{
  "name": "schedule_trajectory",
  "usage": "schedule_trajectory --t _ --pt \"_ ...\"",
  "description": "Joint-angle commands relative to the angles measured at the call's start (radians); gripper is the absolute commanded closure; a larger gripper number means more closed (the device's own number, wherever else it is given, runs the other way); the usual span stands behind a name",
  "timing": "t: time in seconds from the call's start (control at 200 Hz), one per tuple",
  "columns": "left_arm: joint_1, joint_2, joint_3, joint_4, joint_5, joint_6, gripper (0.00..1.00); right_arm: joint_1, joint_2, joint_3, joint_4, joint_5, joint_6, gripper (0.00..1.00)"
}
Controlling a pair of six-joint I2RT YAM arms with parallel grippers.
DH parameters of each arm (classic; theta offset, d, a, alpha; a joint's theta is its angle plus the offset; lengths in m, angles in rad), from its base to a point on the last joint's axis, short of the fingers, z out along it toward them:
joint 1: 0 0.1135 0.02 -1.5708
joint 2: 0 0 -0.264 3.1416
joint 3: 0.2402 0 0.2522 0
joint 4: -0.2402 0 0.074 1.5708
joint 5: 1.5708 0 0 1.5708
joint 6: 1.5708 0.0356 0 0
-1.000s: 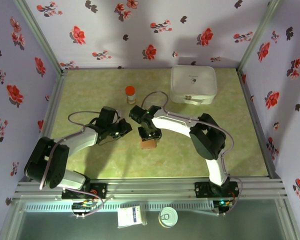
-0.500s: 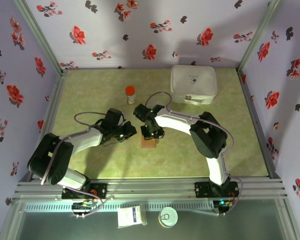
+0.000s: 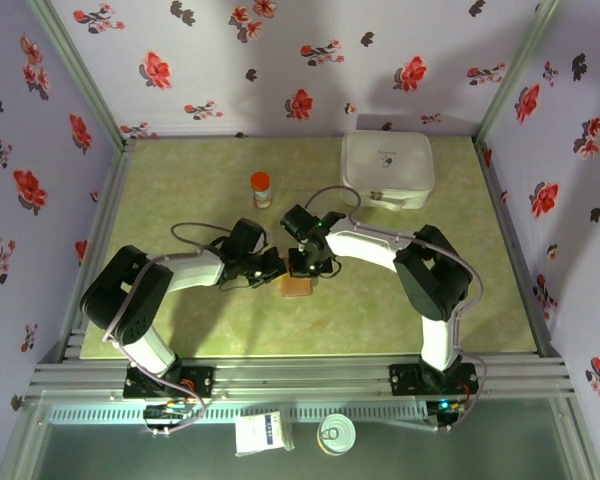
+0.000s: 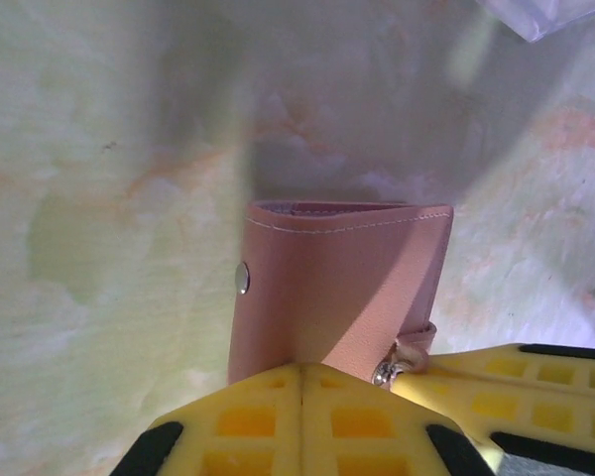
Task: Take the credit cards out of the card holder
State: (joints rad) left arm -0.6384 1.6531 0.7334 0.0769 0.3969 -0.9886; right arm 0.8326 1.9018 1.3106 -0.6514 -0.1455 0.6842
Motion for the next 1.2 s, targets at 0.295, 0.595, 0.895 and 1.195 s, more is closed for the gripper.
schedule_trajectory --t 0.295,0.595,0.895,1.195 --pt "0.029 0.047 0.01 -0.08 -0.021 0.054 1.0 -0.026 -0.122 -0.069 -0.12 0.151 0.005 1.0" --pt "0.028 0.009 0.065 -0.096 0.032 0.041 0.98 -0.039 -0.129 -0.109 -0.05 0.131 0.014 0.73" --pt "0.028 -0.03 0.087 -0.146 0.016 0.049 0.89 -0.053 -0.08 -0.127 0.028 0.082 0.025 0.7" --pt "0.028 -0.053 0.092 -0.159 -0.006 0.057 0.89 -0.066 -0.03 -0.17 0.125 0.02 0.035 0.77"
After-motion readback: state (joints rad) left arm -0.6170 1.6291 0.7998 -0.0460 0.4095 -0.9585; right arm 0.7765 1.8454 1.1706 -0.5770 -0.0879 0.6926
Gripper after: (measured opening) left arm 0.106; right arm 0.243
